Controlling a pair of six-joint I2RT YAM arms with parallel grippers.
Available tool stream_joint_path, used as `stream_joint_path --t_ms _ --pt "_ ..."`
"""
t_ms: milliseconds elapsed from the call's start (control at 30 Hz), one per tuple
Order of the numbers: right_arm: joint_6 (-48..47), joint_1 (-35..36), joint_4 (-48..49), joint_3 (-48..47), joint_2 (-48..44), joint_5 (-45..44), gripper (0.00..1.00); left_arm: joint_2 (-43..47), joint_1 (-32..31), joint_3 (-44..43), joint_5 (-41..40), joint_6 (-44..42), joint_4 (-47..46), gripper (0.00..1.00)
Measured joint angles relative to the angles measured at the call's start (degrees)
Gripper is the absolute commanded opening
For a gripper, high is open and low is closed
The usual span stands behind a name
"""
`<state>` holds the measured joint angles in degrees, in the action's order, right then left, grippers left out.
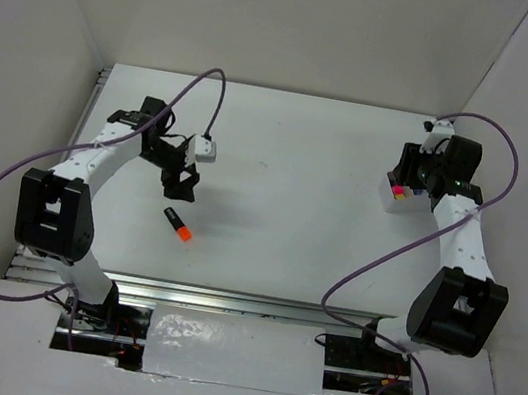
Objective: Sort the stationery into containers
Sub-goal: Pick up the pen from the center of the board.
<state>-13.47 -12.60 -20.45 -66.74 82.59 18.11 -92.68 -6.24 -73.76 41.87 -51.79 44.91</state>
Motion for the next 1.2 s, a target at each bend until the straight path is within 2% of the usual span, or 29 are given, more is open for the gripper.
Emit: stream_joint_path --t_ms 100,200,500,733,933,1067,1200 --pt "1.1 0.5 -0.6 -0.1 -2.6 2.0 0.56 -1.2 0.0 -0.1 -3.3 -13.7 8.5 0.89" --pt "2.0 0.9 -1.1 -0.1 -4.7 3.9 0.56 -1.4 0.0 1.5 -7.2 -22.9 12.1 0.88" --pt "3.2 1.9 -3.2 1.4 -7.0 6.9 0.56 -4.9 0.0 3.6 -15.1 -36.7 13.5 0.88" --pt "3.4 1.9 -4.7 2.5 -8.3 7.5 0.56 -7.4 -0.4 4.2 -17.0 -42.6 12.3 0.87" --pt "4.0 1.9 -5.0 2.5 -8.7 8.4 0.56 -7.9 -2.4 6.3 -17.7 -43.8 10.3 0.82" --pt "4.8 1.9 -5.6 2.5 -9.0 9.5 0.57 -9.1 -3.3 8.3 -18.1 -43.8 7.5 0.74" --pt "5.2 2.0 -6.3 2.6 -10.2 10.1 0.58 -9.1 -3.3 10.6 -18.7 -43.6 5.4 0.59"
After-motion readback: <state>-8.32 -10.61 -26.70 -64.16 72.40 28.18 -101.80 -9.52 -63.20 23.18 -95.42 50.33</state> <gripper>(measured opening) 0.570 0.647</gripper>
